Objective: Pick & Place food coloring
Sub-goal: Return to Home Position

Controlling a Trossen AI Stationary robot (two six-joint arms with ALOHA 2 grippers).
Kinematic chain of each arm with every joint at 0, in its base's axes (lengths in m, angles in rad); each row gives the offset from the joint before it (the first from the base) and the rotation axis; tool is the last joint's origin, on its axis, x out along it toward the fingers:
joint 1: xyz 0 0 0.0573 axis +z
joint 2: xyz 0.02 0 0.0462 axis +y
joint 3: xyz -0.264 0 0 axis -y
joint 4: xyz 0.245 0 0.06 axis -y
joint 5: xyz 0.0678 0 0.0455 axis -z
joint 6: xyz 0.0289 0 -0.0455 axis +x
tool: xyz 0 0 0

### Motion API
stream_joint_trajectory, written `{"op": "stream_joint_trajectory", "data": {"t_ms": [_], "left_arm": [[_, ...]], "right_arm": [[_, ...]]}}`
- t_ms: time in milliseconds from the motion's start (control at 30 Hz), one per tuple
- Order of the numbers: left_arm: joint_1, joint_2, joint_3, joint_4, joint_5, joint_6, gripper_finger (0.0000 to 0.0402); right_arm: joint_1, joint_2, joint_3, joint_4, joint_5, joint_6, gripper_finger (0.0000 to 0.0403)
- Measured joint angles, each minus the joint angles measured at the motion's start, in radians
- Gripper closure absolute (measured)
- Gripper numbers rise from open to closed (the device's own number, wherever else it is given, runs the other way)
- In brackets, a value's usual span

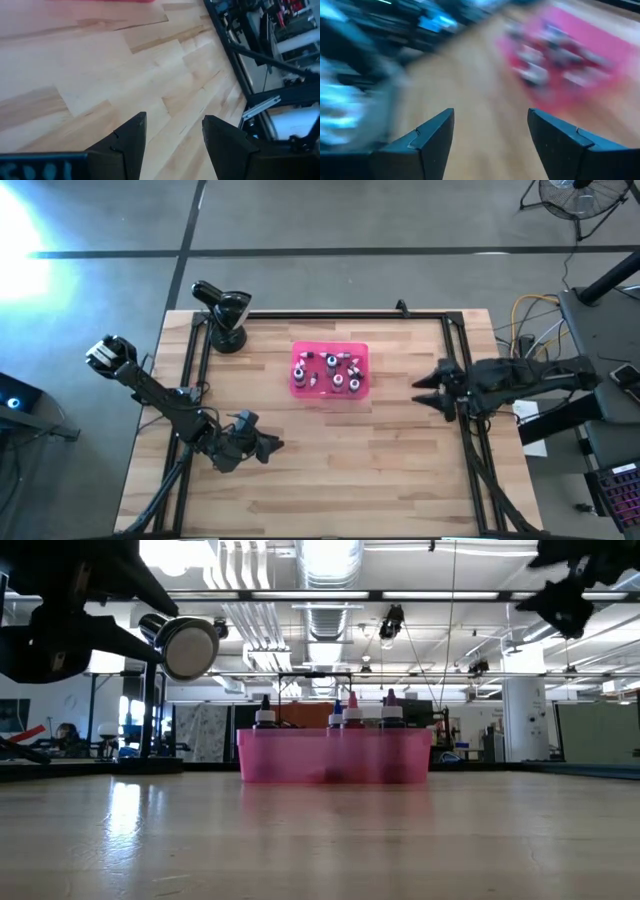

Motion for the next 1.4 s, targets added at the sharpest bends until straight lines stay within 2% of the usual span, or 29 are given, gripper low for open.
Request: {"op": "stream_joint_trajectory", "data": {"t_ms": [100,167,267,467,633,867,1000,1100,1233,1333,1400], "left_arm": [[0.000,0.000,0.000,0.014,0.001,-0.036,0.0232],[0.000,0.000,0.000,0.058,0.001,0.006,0.0232],[0.000,0.000,0.000,0.143,0.000,0.106,0.0232],[0.002,0.000,0.000,0.219,-0.044,0.232,0.0232],[0.004,0.000,0.000,0.220,-0.055,0.235,0.0232],[0.005,0.000,0.000,0.207,-0.082,0.241,0.0232],[0.009,0.000,0.000,0.226,-0.100,0.251,0.0232],[0.010,0.000,0.000,0.305,-0.079,0.392,0.0232],[0.031,-0.001,0.000,0.437,0.022,0.642,0.0232],[0.065,-0.024,0.000,0.460,0.089,0.755,0.0232],[0.086,-0.064,0.000,0.466,0.098,0.810,0.0232]], "right_arm": [[0.000,-0.092,-0.125,0.289,-0.158,-0.073,0.0158],[0.000,-0.140,-0.197,0.452,-0.250,-0.109,0.0160],[0.000,-0.196,-0.276,0.601,-0.312,-0.140,0.0160],[-0.001,-0.315,-0.385,0.729,-0.311,-0.183,0.0154],[-0.001,-0.449,-0.424,0.672,-0.283,-0.231,0.0157],[-0.004,-0.440,-0.428,0.659,-0.146,-0.282,0.0160],[-0.003,-0.450,-0.445,0.731,-0.130,-0.320,0.0155],[-0.005,-0.437,-0.489,0.831,-0.125,-0.310,0.0153],[-0.005,-0.435,-0.589,0.964,-0.134,-0.241,0.0152],[-0.005,-0.436,-0.592,0.915,-0.130,-0.198,0.0155],[-0.006,-0.436,-0.593,0.909,-0.122,-0.194,0.0156]]}}
